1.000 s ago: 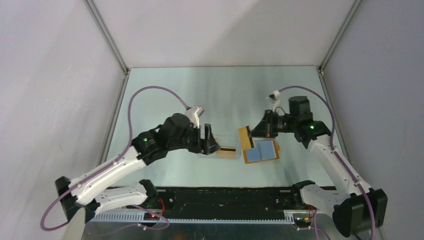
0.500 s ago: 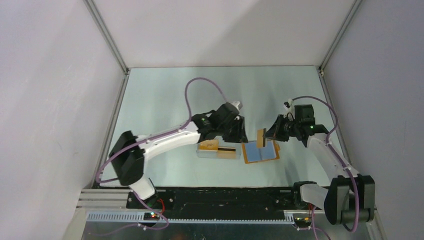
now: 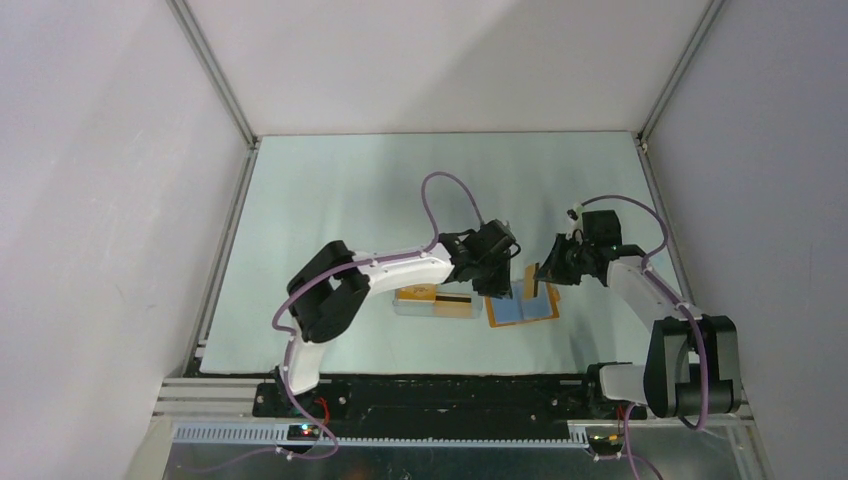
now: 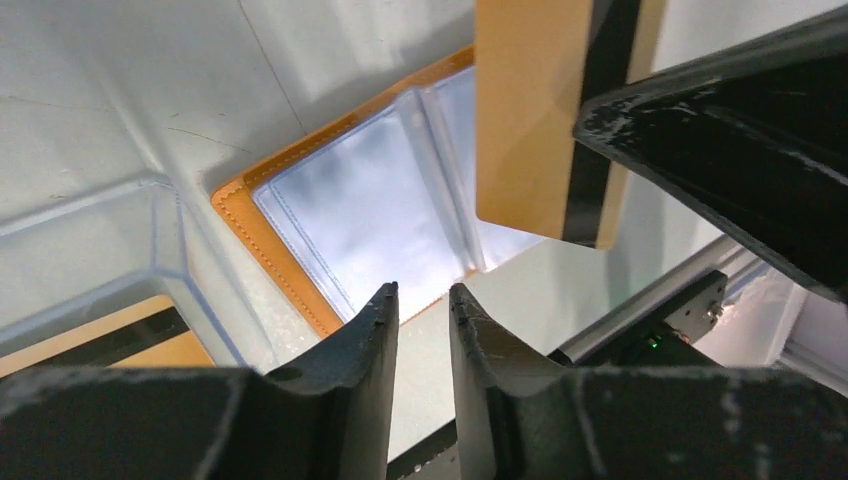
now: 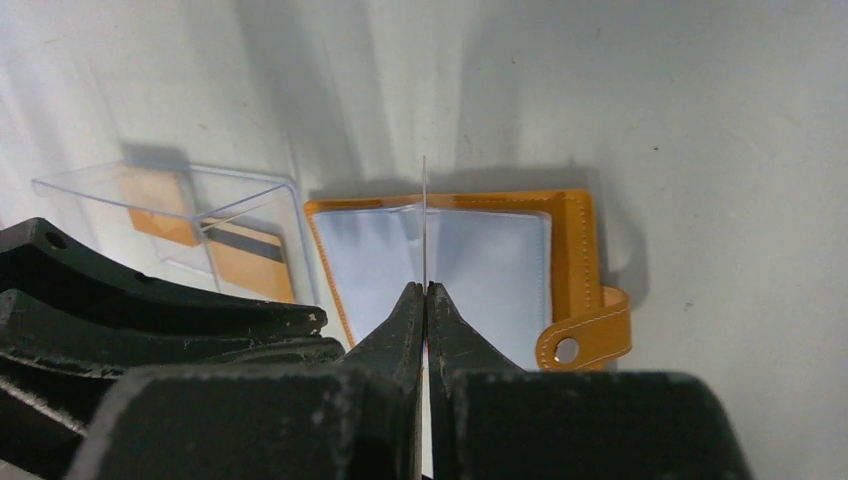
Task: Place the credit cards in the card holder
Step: Insert the credit card into the card holder.
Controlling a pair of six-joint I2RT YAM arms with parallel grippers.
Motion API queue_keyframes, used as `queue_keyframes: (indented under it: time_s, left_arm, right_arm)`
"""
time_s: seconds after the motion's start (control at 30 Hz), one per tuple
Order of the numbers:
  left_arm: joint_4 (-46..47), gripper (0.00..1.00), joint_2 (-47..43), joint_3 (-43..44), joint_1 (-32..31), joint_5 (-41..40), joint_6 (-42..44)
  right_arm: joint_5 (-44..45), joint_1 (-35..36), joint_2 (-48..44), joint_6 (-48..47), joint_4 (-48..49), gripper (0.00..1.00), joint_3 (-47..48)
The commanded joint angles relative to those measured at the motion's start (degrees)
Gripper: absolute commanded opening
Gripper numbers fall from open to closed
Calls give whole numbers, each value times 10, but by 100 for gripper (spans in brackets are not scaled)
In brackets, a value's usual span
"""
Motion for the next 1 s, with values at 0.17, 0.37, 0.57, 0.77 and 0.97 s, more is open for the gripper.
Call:
queue_keyframes:
  time_s: [0.17, 0.37, 0.57, 0.77, 0.97]
  left_arm:
    - [7, 28, 32, 12, 0, -13, -23]
    - [7, 25, 35, -8, 7, -18, -27]
    - [4, 20, 28, -29, 14, -22, -26]
    - [2, 15, 31, -39, 20, -15, -27]
    - [-7, 9, 36, -44, 25, -15, -24]
  right_arm:
    - [26, -2, 31, -28, 11, 0, -2]
    - [-12, 8, 23, -29, 30, 0, -1]
    - [-15, 34, 49, -32, 40, 0, -1]
    - [10, 36, 70, -29, 36, 0, -1]
    - [31, 35, 61, -31, 32, 0, -1]
